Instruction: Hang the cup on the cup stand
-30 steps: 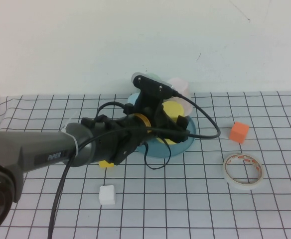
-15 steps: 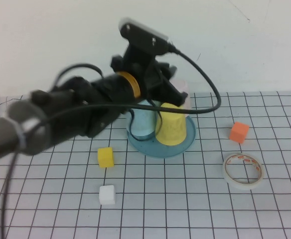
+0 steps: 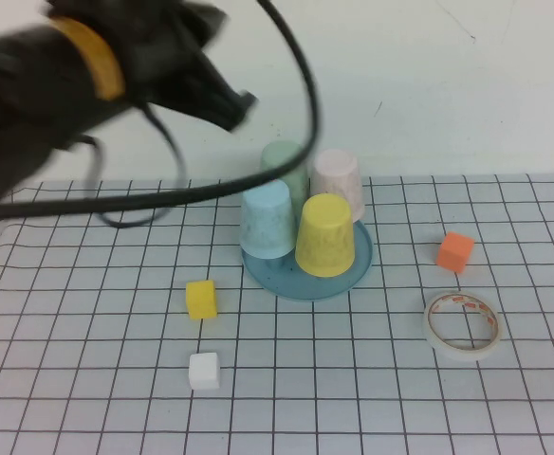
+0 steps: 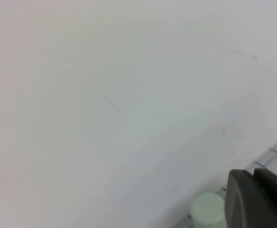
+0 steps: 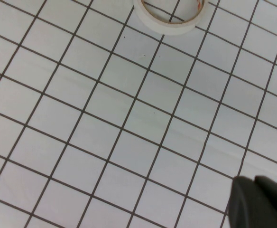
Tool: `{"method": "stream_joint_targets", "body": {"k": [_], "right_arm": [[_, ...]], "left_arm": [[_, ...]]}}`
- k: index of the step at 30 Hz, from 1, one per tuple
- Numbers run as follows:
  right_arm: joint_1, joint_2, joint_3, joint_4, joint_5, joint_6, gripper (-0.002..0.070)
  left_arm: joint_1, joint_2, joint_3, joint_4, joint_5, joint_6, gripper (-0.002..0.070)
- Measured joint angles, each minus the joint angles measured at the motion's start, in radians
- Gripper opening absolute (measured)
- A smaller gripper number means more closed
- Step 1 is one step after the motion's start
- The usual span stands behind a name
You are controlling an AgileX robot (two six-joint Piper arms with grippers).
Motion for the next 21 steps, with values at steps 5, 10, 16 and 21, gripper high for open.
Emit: {"method": "stream_joint_targets", "body": {"k": [5,10,16,21], "right_arm": [[0.000,0.000,0.000,0.000,0.000,0.000,-0.0001],[0.000,0.000,0.000,0.000,0.000,0.000,-0.0001],[0.000,0.000,0.000,0.000,0.000,0.000,-0.0001],[0.000,0.000,0.000,0.000,0.000,0.000,-0.0001]], "left_arm": [[0.000,-0.152,0.015,0.027,0.040,-0.004,-0.0001],[0.000,-0.322,0.113,0.035,0.040,-0.017,-0.0001],[0.000,-0.600,0.368,0.035,0.050,-0.073,-0.0001],[0.000,-0.852,0.595,0.035,0.066,-0.095,-0.0001]]}}
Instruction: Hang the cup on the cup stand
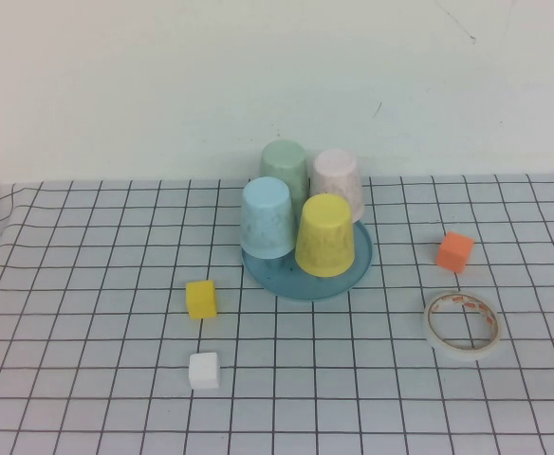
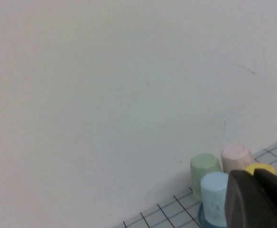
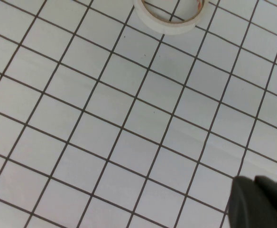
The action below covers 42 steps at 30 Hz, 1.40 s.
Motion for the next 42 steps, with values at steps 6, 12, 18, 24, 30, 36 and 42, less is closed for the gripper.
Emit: {"method": "stream_joint_targets", "body": {"k": [6,12,18,24,30,36,42], "right_arm": [[0.000,0.000,0.000,0.000,0.000,0.000,-0.0001],[0.000,0.000,0.000,0.000,0.000,0.000,-0.0001],[0.000,0.000,0.000,0.000,0.000,0.000,-0.0001],[0.000,0.000,0.000,0.000,0.000,0.000,-0.0001],[0.000,0.000,0.000,0.000,0.000,0.000,-0.0001],[0.000,0.000,0.000,0.000,0.000,0.000,-0.0001],[0.000,0.000,0.000,0.000,0.000,0.000,-0.0001]], "left_arm": [[0.000,-0.236,0.207,0.000,0.023,-0.004,-0.0001],[0.000,-0.377,0.311,0.000,0.030,-0.004,-0.0001],[0.006,-0.413,0.347,-0.002,0.070,-0.004,-0.0001],[0.178,-0.415,0.361,-0.040,0.070,-0.037,-0.0001],[0.390,-0.415,0.361,-0.137,0.070,-0.091,-0.0001],[0.481,-0.415,0.361,-0.167,0.071,-0.096,-0.0001],[0.487,-0.415,0.498,-0.175,-0.055,-0.044,-0.0001]]}}
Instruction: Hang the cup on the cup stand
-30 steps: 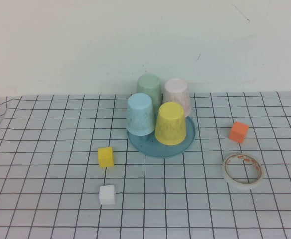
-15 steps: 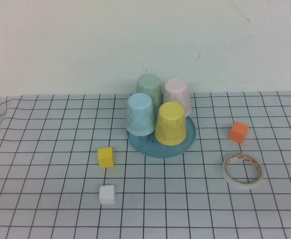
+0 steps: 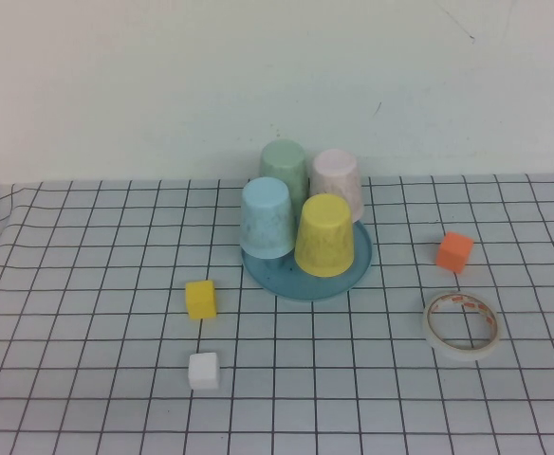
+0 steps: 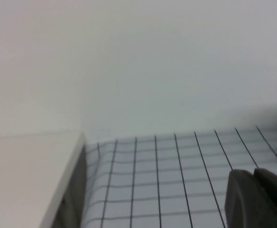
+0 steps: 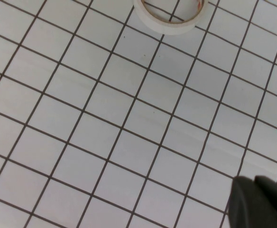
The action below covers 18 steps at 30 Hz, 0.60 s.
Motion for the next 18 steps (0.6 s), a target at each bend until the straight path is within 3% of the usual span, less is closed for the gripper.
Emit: {"method": "stream_joint_targets", "body": {"k": [7,12,18], "right_arm": [[0.000,0.000,0.000,0.000,0.000,0.000,-0.0001],[0.000,0.000,0.000,0.000,0.000,0.000,-0.0001],[0.000,0.000,0.000,0.000,0.000,0.000,-0.0001]], "left_arm": [[0.000,-0.037,0.209,-0.095,-0.137,0.058,-0.0001],[0.000,-0.061,0.211,-0.294,-0.046,0.195,-0.0001],[0.000,-0.063,0.211,-0.426,0.077,0.394,-0.0001]]}}
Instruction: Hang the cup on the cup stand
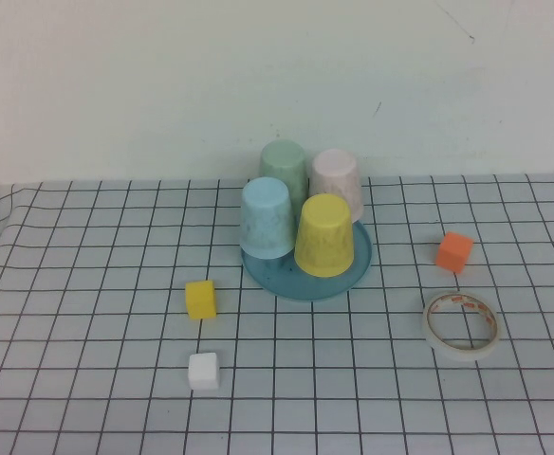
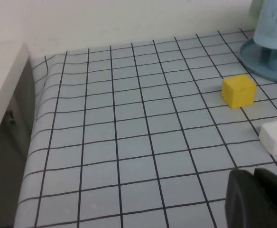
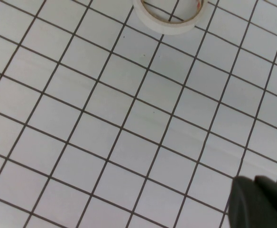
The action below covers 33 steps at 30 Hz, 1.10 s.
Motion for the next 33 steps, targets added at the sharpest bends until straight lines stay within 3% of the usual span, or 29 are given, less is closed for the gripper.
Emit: {"method": "stream_joint_targets", "body": {"k": [4,16,33], "right_arm": [[0.000,0.000,0.000,0.000,0.000,-0.014,-0.0001],[0.000,0.000,0.000,0.000,0.000,-0.015,-0.0001],[0.000,0.000,0.000,0.000,0.000,-0.015,-0.0001]], "left_arm": [[0.000,-0.002,0.000,-0.022,0.002,0.065,-0.0001],[0.000,-0.002,-0.002,-0.028,0.003,0.071,-0.0001],[0.000,-0.002,-0.002,-0.027,0.006,-0.060,-0.0001]]}}
